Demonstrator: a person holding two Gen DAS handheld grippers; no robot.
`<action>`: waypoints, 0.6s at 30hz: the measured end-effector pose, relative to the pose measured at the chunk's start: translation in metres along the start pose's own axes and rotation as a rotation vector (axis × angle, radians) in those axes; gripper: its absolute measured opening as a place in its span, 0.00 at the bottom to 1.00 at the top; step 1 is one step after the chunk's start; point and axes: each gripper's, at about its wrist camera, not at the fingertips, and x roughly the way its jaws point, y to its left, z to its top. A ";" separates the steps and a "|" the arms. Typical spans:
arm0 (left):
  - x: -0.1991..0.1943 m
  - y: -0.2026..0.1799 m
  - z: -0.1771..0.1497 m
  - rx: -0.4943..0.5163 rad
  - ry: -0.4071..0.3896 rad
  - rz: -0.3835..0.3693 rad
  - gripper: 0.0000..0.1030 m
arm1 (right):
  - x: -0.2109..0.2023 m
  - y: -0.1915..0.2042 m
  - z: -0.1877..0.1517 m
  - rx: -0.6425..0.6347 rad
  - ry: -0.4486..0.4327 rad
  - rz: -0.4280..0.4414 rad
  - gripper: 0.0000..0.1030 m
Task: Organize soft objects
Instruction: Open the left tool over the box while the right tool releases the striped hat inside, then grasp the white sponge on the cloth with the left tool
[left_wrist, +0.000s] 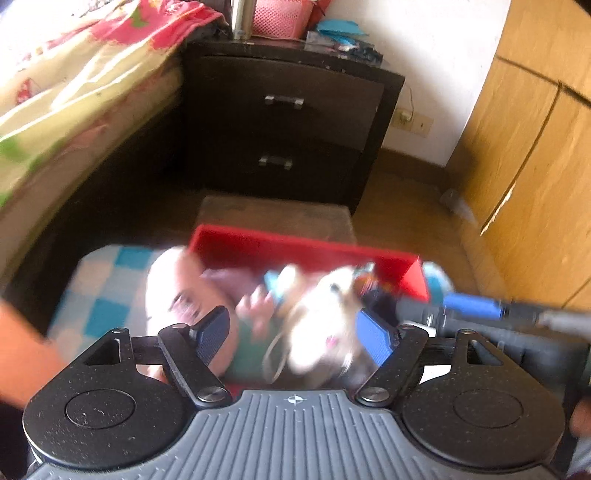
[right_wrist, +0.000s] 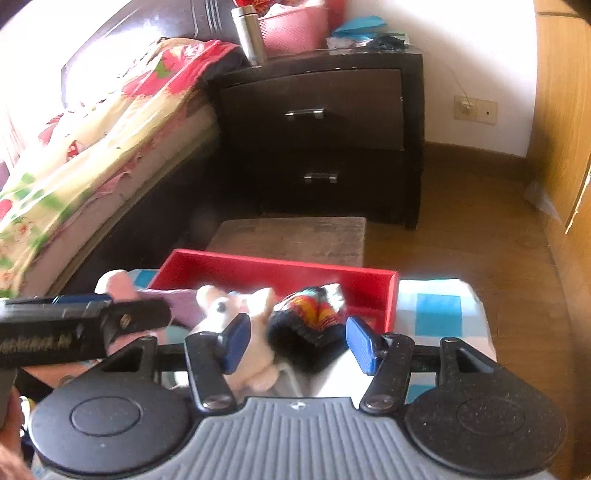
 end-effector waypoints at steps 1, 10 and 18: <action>-0.005 0.001 -0.008 0.007 0.015 0.008 0.74 | -0.003 0.003 -0.002 0.009 0.012 0.016 0.34; -0.031 0.030 -0.096 0.014 0.169 0.058 0.76 | -0.013 0.062 -0.057 -0.109 0.180 0.096 0.35; -0.005 0.057 -0.141 0.055 0.302 0.162 0.78 | 0.012 0.110 -0.104 -0.213 0.349 0.158 0.45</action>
